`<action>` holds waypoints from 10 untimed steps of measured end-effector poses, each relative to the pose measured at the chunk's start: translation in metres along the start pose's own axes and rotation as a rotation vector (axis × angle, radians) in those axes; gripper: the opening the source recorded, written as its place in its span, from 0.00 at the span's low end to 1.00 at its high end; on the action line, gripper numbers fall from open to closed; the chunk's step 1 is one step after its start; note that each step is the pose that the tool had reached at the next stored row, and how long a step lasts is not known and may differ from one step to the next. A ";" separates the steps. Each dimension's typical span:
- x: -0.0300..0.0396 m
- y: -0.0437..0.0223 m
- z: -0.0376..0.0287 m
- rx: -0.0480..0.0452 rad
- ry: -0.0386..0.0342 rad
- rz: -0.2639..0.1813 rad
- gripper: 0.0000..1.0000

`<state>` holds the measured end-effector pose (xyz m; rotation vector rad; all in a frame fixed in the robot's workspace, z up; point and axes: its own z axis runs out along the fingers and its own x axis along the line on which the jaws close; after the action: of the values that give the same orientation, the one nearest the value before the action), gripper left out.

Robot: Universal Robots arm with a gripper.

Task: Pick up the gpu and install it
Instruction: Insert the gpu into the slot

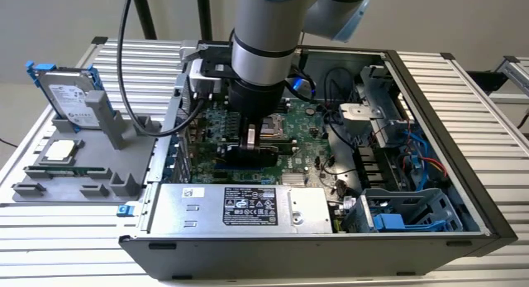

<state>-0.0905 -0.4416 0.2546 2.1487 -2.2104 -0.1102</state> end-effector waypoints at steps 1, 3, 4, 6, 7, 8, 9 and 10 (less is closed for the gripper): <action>0.0002 0.0000 0.0001 0.0001 -0.0004 0.000 0.00; 0.0009 -0.0001 0.0002 0.0001 -0.0006 0.000 0.00; 0.0009 -0.0001 0.0003 0.0001 -0.0004 0.000 0.00; 0.0010 0.0001 0.0009 0.0002 -0.0003 0.000 0.00; 0.0009 0.0005 0.0016 -0.0004 -0.0007 0.000 0.00; 0.0009 0.0005 0.0028 0.0008 -0.0016 0.000 0.00; 0.0009 0.0005 0.0033 0.0004 -0.0009 0.000 0.00; 0.0009 0.0005 0.0041 0.0000 -0.0002 0.000 0.00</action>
<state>-0.0914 -0.4425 0.2505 2.1492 -2.2101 -0.1104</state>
